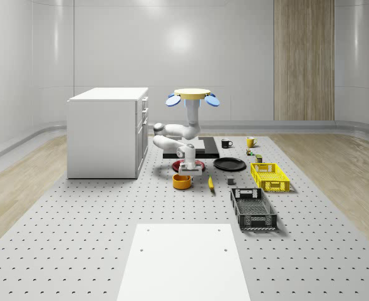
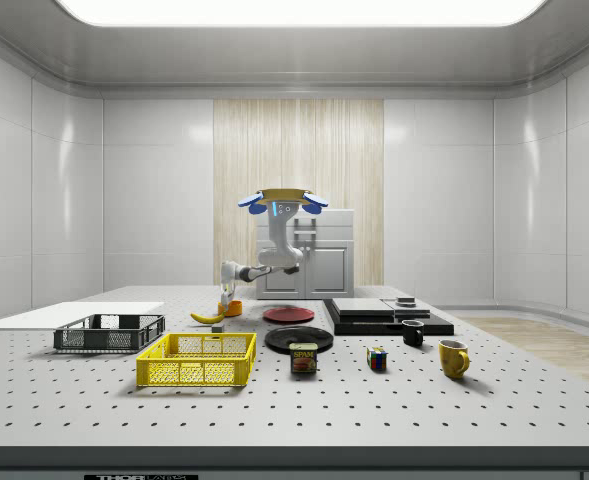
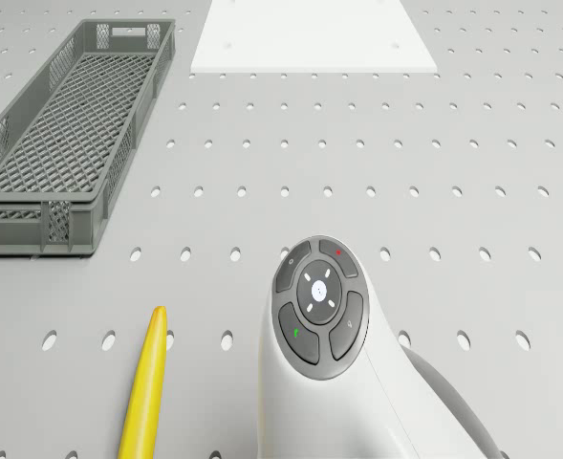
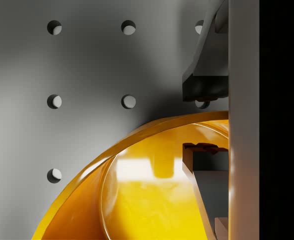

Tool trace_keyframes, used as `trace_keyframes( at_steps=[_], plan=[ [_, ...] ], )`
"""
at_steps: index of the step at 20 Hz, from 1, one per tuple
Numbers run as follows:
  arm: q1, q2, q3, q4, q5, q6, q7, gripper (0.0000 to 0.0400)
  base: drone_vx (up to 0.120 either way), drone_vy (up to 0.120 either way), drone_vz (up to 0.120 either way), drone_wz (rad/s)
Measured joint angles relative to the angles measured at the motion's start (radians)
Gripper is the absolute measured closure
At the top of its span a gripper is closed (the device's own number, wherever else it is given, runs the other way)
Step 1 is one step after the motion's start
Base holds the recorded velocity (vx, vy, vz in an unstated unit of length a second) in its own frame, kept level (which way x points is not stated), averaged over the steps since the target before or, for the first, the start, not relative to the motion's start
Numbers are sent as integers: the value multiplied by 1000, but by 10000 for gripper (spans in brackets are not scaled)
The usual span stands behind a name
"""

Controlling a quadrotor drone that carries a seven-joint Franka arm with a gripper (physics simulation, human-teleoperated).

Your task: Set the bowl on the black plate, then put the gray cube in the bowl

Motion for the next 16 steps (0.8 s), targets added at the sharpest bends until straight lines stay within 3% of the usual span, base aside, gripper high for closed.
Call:
trace_keyframes(
  at_steps=[6, 12, 16],
  plan=[
    [8, 3, 29, -10, 26, -14, -1, 297, 0, 0, 0, 0],
    [19, 3, 90, -28, 84, -38, -2, 299, 0, 0, 113, 0],
    [21, 3, 108, -32, 101, -44, -1, 300, -110, 100, 120, 0]
  ],
)
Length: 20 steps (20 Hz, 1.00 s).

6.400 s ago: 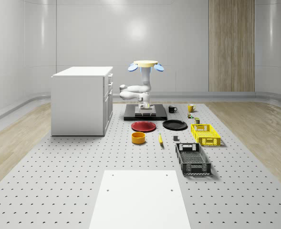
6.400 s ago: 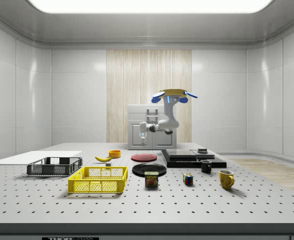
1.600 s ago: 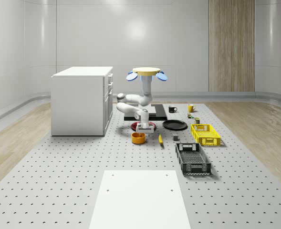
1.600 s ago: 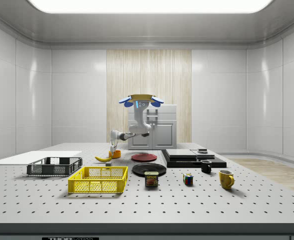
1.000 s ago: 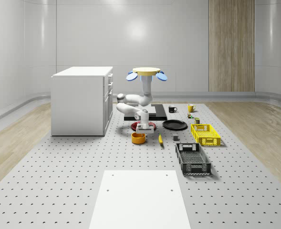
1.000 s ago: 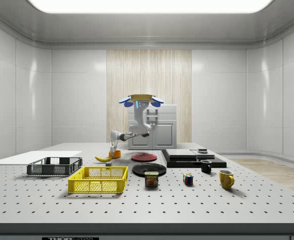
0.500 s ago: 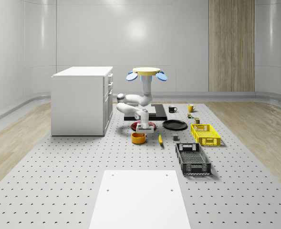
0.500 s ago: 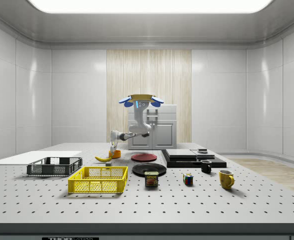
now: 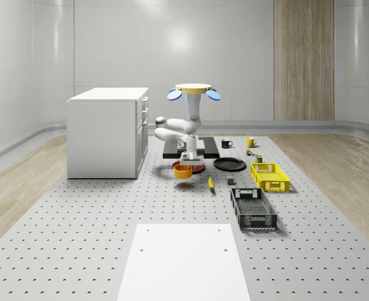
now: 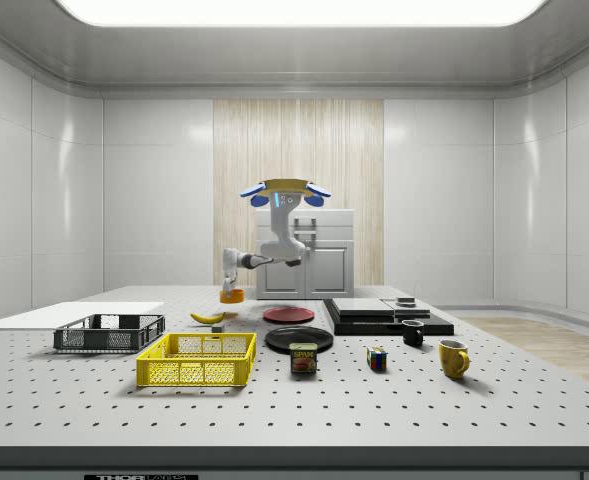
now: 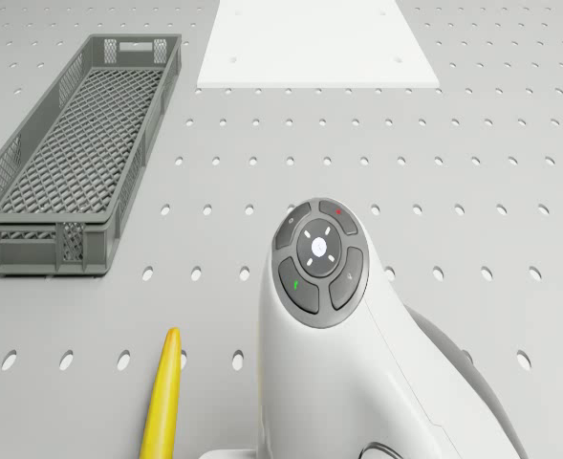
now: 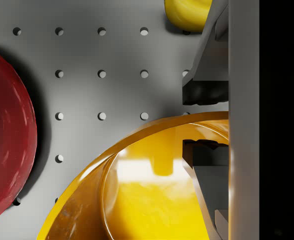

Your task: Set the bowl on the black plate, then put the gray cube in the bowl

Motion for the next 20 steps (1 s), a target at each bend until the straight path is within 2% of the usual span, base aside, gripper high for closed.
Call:
trace_keyframes(
  at_steps=[2, 20],
  plan=[
    [0, -1, 5, -1, 5, -1, 0, 300, -120, 120, 100, 0],
    [0, -7, 14, -3, 15, 2, 2, 300, -120, 120, 0, 0]
  ],
)
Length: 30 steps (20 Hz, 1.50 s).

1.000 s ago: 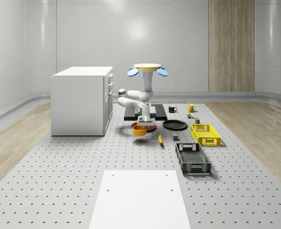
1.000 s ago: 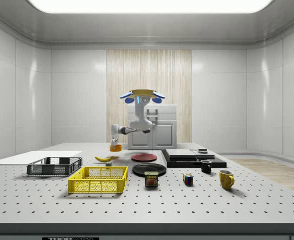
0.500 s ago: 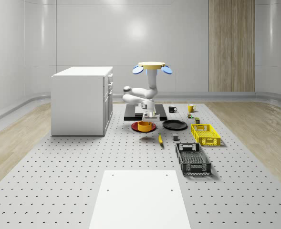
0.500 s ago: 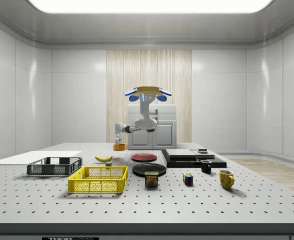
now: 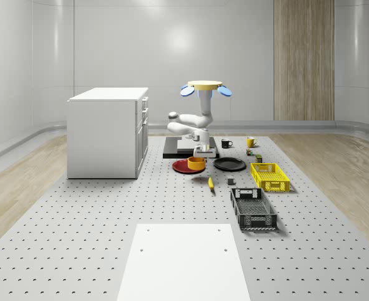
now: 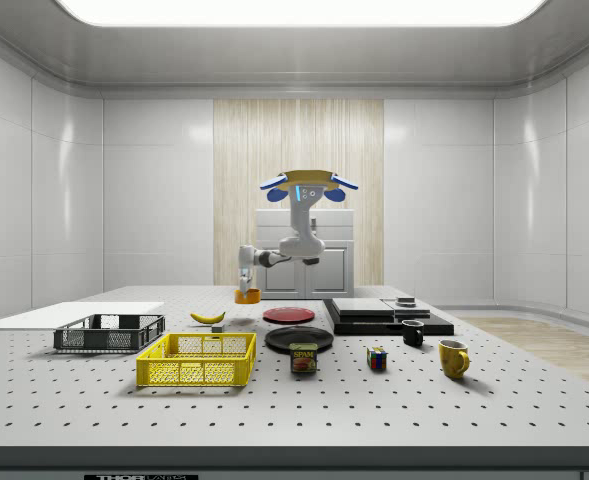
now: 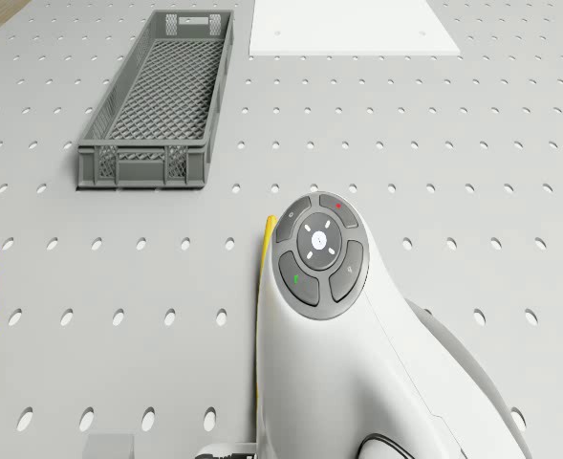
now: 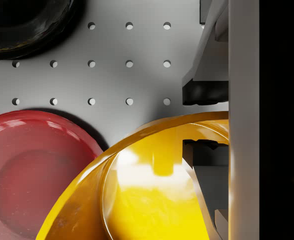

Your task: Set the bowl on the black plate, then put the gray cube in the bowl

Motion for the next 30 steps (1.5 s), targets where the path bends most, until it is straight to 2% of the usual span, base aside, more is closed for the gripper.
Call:
trace_keyframes(
  at_steps=[30],
  plan=[
    [-2, -8, 1, 0, 3, 7, 2, 300, -120, 120, 0, 0]
  ],
)
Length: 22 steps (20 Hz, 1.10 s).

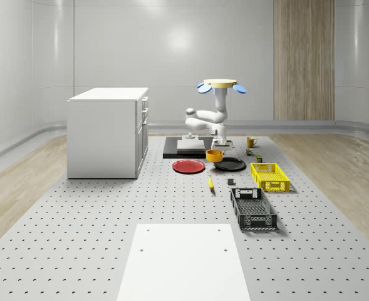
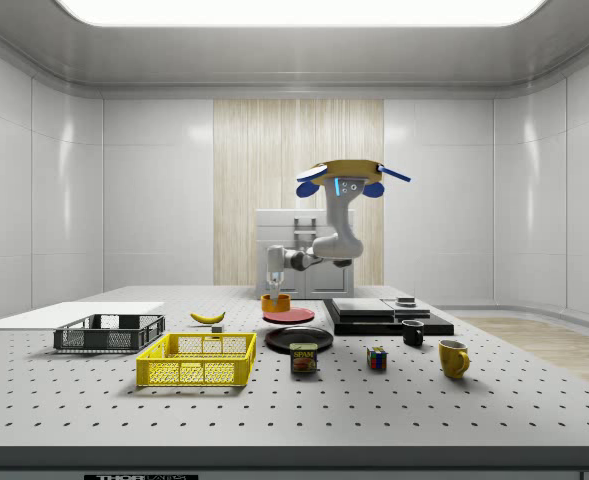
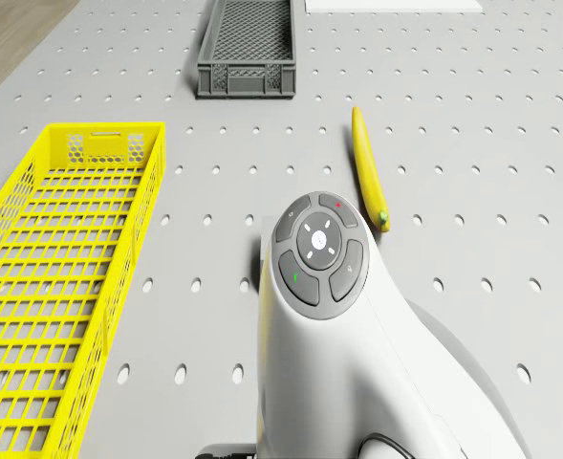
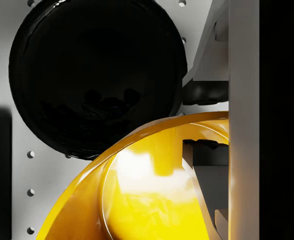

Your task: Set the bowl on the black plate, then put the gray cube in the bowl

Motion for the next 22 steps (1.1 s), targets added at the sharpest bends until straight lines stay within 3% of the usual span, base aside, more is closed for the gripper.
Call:
trace_keyframes(
  at_steps=[15, 20, 22],
  plan=[
    [-1, -3, 0, 0, 1, 2, 1, 300, -120, 120, 0, 0],
    [-1, -3, 0, 0, 1, 3, 1, 300, -16, 120, -8, 0],
    [-1, -4, 0, 0, 1, 3, 1, 300, 0, 120, -120, 0]
  ],
)
